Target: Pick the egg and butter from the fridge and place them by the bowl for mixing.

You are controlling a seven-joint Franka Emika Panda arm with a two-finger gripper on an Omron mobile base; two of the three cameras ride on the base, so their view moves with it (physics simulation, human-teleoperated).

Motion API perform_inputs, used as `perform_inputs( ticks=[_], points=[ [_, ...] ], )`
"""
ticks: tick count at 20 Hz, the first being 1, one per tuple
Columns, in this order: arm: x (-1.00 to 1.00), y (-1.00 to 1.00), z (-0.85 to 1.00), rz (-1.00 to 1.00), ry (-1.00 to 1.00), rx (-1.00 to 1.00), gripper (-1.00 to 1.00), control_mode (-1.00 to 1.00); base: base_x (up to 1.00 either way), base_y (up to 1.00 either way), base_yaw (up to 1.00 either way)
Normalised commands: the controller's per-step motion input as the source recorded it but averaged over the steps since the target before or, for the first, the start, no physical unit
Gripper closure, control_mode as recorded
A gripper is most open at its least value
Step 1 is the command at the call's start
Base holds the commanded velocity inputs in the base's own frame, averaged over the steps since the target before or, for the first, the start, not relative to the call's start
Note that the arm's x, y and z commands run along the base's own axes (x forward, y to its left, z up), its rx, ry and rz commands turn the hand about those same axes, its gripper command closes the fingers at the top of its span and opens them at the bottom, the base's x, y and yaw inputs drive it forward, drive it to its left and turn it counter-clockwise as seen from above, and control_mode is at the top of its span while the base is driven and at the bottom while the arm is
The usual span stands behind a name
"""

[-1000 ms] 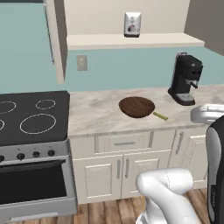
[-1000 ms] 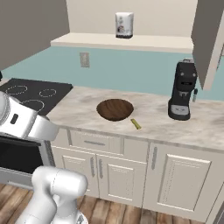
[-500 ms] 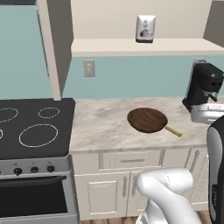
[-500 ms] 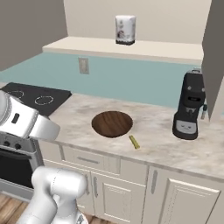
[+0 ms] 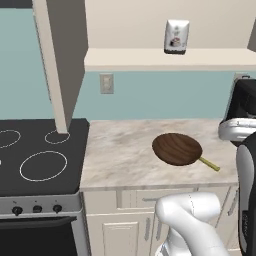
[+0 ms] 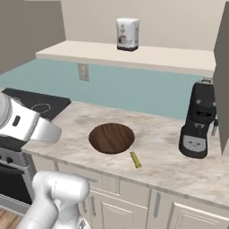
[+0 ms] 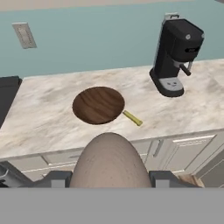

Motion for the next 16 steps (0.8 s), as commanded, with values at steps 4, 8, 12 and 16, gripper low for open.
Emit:
perform_inputs(
  ticks=[4, 8, 12, 16],
  points=[
    [0.06, 0.00, -0.01, 0.00, -0.03, 0.00, 1.00, -1.00, 0.26, 0.11, 0.01],
    [0.23, 0.00, -0.08, 0.00, -0.05, 0.00, 1.00, -1.00, 0.00, 0.00, 0.00],
    [0.34, -0.01, -0.32, 0.00, 0.01, 0.00, 1.00, -1.00, 0.00, 0.00, 0.00],
    [0.34, -0.38, -0.52, 0.00, 0.11, 0.00, 1.00, -1.00, 0.00, 0.00, 0.00]
  ],
)
